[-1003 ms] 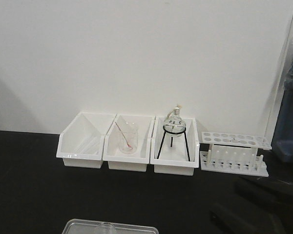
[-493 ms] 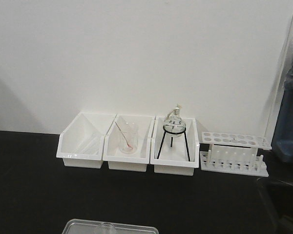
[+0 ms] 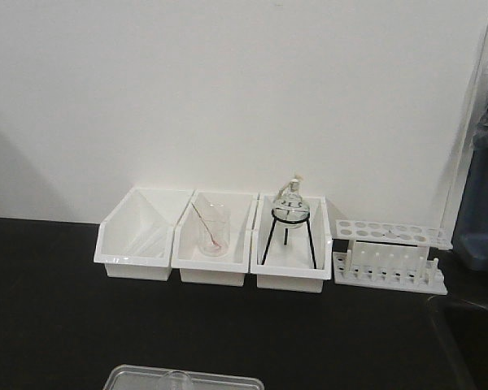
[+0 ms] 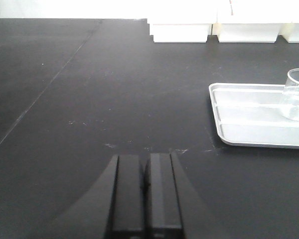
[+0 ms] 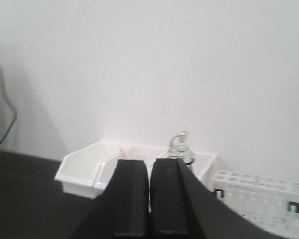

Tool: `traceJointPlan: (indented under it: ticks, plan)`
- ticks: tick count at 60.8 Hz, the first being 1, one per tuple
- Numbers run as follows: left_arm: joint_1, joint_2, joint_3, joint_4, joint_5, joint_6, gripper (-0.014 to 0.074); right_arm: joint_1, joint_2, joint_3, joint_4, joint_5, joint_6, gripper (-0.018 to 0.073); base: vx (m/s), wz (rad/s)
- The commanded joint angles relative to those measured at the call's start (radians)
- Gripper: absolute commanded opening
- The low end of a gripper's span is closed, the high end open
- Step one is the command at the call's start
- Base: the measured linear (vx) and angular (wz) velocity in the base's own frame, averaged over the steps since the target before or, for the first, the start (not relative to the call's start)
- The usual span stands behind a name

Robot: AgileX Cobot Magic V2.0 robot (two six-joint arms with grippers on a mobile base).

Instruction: Move beaker to silver tray on left bench

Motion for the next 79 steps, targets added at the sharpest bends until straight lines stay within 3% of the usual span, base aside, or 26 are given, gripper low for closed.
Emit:
traceJointPlan:
  ticks: [1,4,10,14,22,32,44,79]
  plan:
    - [-0.003,-0.006,0.020,-0.008,-0.079,-0.001,0.0001,-0.110,-0.058,-0.030,0.259,0.031,-0.230,0.0033,0.00,0.00]
    - [-0.003,-0.006,0.020,-0.008,-0.079,-0.001,0.0001,-0.169,-0.090,-0.016,0.390,0.045,-0.391,-0.0015,0.00,0.00]
    - [-0.003,-0.006,0.020,-0.008,-0.079,-0.001,0.0001,-0.279,-0.159,0.059,0.630,-0.005,-0.715,-0.0016,0.00,0.00]
    - [-0.003,-0.006,0.020,-0.008,-0.079,-0.001,0.0001,-0.323,-0.205,0.123,0.727,-0.062,-0.800,-0.0015,0.00,0.00]
    - [-0.003,-0.007,0.020,-0.008,-0.079,-0.001,0.0001,-0.344,-0.247,0.269,0.764,-0.147,-0.731,-0.0015,0.00,0.00]
    - [-0.003,-0.007,0.020,-0.008,-0.079,-0.001,0.0001,-0.341,-0.248,0.402,0.704,-0.119,-0.586,-0.0014,0.00,0.00]
    - [-0.003,-0.007,0.020,-0.008,-0.079,-0.001,0.0001,-0.277,-0.248,0.400,0.569,-0.086,-0.602,-0.0014,0.00,0.00]
    - [-0.003,-0.007,0.020,-0.008,-0.079,-0.001,0.0001,-0.263,-0.247,0.400,0.572,-0.076,-0.601,-0.0013,0.00,0.00]
